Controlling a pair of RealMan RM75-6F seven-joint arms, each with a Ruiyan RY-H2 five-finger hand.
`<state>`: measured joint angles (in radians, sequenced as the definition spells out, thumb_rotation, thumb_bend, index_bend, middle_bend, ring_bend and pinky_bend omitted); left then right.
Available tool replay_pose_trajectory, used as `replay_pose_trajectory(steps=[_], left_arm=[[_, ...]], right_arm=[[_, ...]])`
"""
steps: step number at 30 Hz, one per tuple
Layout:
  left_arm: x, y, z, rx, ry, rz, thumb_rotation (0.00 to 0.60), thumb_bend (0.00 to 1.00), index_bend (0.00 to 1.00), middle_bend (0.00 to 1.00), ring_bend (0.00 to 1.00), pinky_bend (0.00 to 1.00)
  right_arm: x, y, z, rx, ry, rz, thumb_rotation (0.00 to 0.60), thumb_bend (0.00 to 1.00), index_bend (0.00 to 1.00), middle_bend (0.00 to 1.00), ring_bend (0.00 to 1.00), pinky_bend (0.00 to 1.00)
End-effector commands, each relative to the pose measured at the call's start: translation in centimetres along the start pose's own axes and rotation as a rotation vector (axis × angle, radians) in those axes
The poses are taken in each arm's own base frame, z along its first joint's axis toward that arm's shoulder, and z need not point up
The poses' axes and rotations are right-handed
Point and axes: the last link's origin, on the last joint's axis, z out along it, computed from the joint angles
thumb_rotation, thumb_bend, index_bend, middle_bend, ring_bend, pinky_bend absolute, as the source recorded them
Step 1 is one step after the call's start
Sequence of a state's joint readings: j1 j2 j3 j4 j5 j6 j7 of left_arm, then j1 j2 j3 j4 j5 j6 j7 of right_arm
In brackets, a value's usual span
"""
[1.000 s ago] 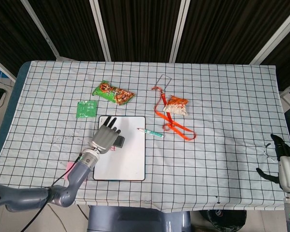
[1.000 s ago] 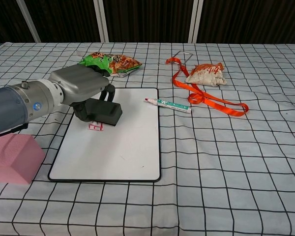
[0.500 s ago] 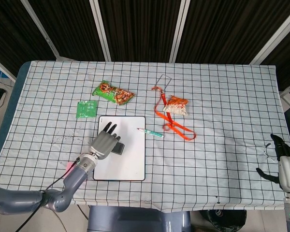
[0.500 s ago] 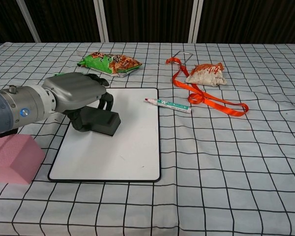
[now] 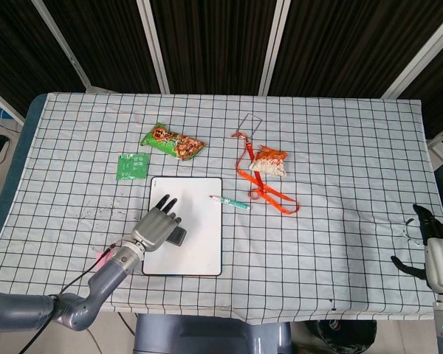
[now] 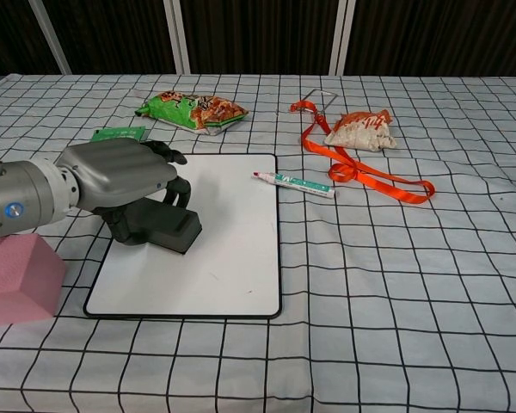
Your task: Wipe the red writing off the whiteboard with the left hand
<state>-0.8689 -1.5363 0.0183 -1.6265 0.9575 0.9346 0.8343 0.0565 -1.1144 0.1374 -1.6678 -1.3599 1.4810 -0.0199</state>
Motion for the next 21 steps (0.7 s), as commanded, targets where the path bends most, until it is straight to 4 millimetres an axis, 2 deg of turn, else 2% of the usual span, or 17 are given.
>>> replay_pose_trajectory(steps=[1,21], left_arm=[[0.2,0.1,0.3,0.003,0.014,0.014,0.6,0.35,0.39,0.42,0.0,0.0],[0.5,-0.9,3.6,0.1,0.034,0.061,0.6,0.35,0.39,0.42,0.0,0.0]], right_arm=[[0.0,0.0,0.0,0.0,-0.001,0.001,0.6,0.19,0.02,0.13,0.2,0.21],[0.0,0.0,0.0,-0.002,-0.003,0.005,0.6,0.19,0.02,0.13,0.2,0.21]])
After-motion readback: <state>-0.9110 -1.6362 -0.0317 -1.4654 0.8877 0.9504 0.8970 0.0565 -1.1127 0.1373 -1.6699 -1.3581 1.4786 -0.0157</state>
